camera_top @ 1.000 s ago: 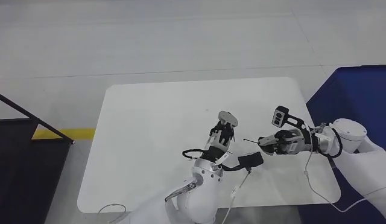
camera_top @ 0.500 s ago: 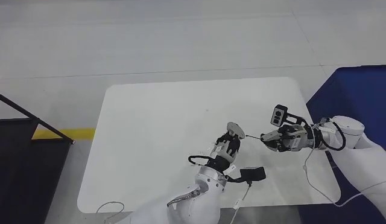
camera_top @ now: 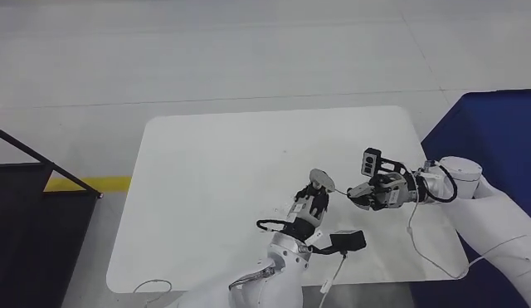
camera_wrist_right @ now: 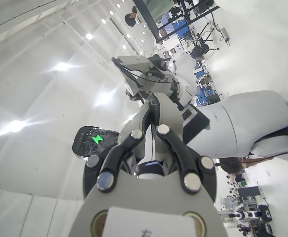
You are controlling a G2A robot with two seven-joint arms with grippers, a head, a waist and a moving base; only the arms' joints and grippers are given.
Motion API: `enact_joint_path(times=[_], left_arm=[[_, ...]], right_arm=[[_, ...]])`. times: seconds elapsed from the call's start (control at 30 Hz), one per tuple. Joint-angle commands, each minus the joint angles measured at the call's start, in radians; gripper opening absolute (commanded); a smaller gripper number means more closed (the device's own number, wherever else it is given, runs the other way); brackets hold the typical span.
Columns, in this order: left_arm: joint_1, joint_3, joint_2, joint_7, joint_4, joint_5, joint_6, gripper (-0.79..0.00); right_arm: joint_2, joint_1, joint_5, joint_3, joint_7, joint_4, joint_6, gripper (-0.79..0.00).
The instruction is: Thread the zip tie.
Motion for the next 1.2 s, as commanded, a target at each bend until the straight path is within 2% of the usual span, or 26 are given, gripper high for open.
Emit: enact_joint_path(times=[0.0,0.17,0.33,0.4,0.57,0.6,0.67,0.73,0.83,0.97,1.03,1.17], left_arm=[[-0.013,-0.046,0.004,0.02,0.002,0.0,-0.006,-0.785],[0.003,-0.09,-0.002,0.084,0.049,-0.039,-0.01,-0.785],[0.003,-0.075,-0.025,0.15,0.107,-0.042,-0.075,-0.785],[-0.001,-0.085,-0.033,0.126,0.11,-0.028,-0.093,-0.785],[-0.001,-0.085,-0.033,0.126,0.11,-0.028,-0.093,-0.785],[0.01,-0.087,-0.033,0.158,0.113,-0.06,-0.098,-0.785],[0.009,-0.11,-0.031,0.242,0.112,-0.11,-0.179,-0.785],[0.005,-0.108,-0.029,0.304,0.102,-0.124,-0.354,-0.785],[0.019,-0.136,-0.031,0.401,0.038,-0.229,-0.522,-0.785],[0.042,-0.216,-0.032,0.529,-0.016,-0.453,-0.526,-0.785],[0.05,-0.277,-0.036,0.543,-0.043,-0.546,-0.505,-0.785],[0.05,-0.277,-0.036,0.543,-0.043,-0.546,-0.505,-0.785]], right_arm=[[0.005,-0.019,-0.021,-0.019,0.042,0.003,-0.042,-0.785],[0.021,-0.026,0.049,0.026,0.029,0.001,-0.029,-0.785],[0.032,-0.059,0.148,0.122,-0.054,0.004,-0.047,-0.785],[0.038,-0.08,0.169,0.159,-0.08,0.003,-0.065,-0.785],[0.038,-0.08,0.169,0.159,-0.08,0.003,-0.065,-0.785],[0.038,-0.08,0.169,0.159,-0.08,0.003,-0.065,-0.785],[0.038,-0.08,0.169,0.159,-0.08,0.003,-0.065,-0.785],[0.038,-0.08,0.169,0.159,-0.08,0.003,-0.065,-0.785],[0.038,-0.08,0.169,0.159,-0.08,0.003,-0.065,-0.785],[0.038,-0.08,0.169,0.159,-0.08,0.003,-0.065,-0.785],[0.038,-0.08,0.169,0.159,-0.08,0.003,-0.065,-0.785],[0.038,-0.08,0.169,0.159,-0.08,0.003,-0.065,-0.785]])
